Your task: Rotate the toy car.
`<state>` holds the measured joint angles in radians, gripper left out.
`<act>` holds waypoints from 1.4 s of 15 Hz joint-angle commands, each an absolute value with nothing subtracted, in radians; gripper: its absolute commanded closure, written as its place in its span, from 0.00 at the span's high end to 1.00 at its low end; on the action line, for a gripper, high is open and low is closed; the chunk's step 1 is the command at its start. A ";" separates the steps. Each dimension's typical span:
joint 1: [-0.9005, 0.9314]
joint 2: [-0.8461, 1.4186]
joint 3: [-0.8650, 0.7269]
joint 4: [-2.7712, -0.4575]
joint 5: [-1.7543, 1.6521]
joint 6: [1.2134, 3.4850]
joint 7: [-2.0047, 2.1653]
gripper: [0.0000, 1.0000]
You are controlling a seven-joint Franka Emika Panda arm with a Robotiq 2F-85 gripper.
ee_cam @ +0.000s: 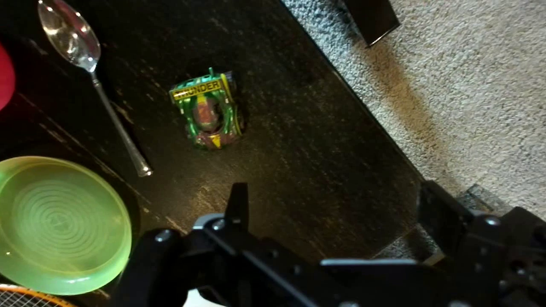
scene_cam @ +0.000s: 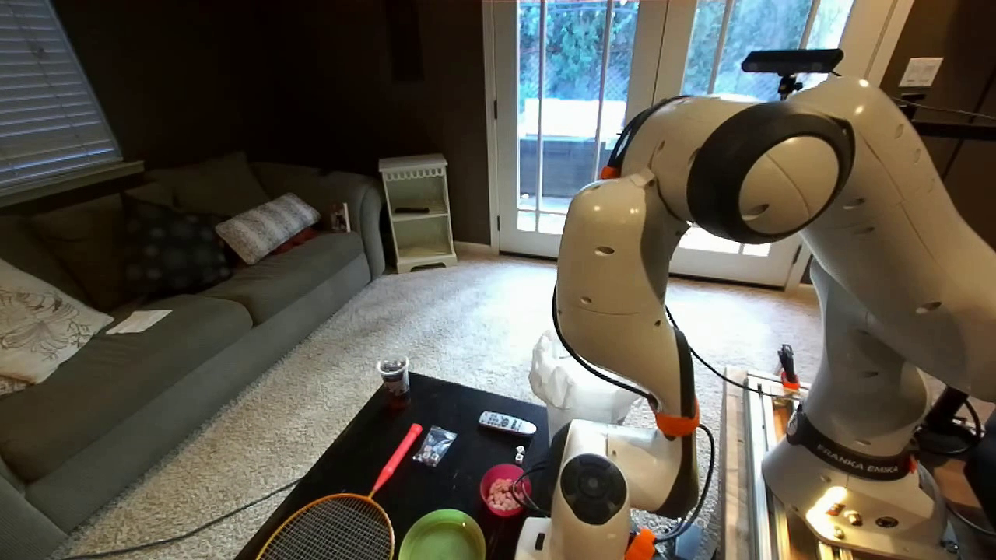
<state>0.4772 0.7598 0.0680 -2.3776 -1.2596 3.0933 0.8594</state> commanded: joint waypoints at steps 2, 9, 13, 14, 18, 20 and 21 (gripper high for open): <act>0.458 0.663 0.133 -2.455 -1.183 3.034 0.873 1.00; 0.475 0.558 0.147 -2.479 -1.161 2.971 0.926 1.00; 0.470 0.594 0.137 -2.447 -1.190 2.995 0.915 1.00; 0.470 0.591 0.137 -2.451 -1.190 2.994 0.915 1.00; 0.470 0.590 0.137 -2.455 -1.190 2.994 0.915 1.00; 0.470 0.590 0.137 -2.455 -1.190 2.994 0.915 1.00; 0.470 0.590 0.137 -2.455 -1.190 2.994 0.915 1.00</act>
<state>0.4696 0.5896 0.1373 -2.4554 -1.1902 2.9939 0.9151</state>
